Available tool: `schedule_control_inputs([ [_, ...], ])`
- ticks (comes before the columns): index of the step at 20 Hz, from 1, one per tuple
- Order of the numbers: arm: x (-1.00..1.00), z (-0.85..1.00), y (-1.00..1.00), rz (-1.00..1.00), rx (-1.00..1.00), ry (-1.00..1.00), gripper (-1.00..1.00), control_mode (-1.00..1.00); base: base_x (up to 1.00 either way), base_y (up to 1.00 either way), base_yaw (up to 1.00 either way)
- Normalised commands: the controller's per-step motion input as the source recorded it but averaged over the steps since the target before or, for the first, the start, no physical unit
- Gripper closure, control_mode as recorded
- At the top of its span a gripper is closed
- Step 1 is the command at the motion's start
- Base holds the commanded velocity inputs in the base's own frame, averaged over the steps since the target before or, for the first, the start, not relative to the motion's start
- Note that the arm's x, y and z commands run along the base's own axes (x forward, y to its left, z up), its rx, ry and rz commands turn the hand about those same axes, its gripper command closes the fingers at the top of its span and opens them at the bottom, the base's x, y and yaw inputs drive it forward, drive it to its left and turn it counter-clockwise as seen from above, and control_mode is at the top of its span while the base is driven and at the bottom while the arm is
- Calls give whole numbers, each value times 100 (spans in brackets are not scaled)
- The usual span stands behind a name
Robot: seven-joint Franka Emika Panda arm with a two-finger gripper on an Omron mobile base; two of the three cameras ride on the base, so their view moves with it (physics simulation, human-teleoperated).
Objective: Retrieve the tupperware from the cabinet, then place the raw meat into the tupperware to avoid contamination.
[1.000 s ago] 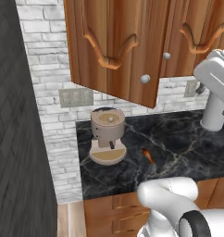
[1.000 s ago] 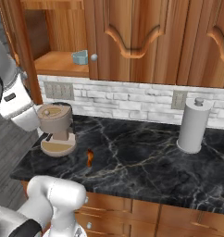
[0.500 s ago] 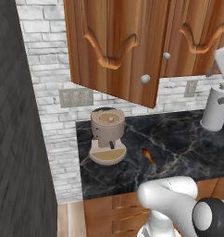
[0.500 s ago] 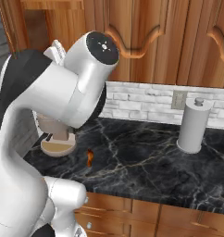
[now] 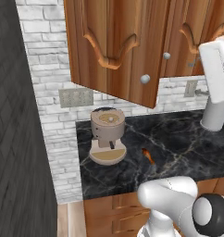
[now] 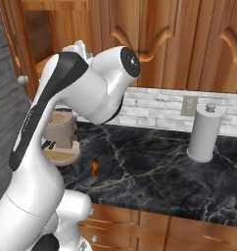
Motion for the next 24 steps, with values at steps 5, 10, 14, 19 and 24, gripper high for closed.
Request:
schedule_control_inputs([
  [5, 47, 0, 29, 4, 0, 0, -100, -100, 0, 0, 0],
  [10, 40, 0, 39, 7, 0, 0, -100, -100, 0, 0, 0],
  [14, 32, 0, 43, 8, 0, 0, -100, -100, 0, 0, 0],
  [19, 19, 0, 48, 8, 0, 0, -100, -100, 0, 0, 0],
  [24, -1, 0, 52, 13, 7, 1, -100, -100, 0, 0, 0],
])
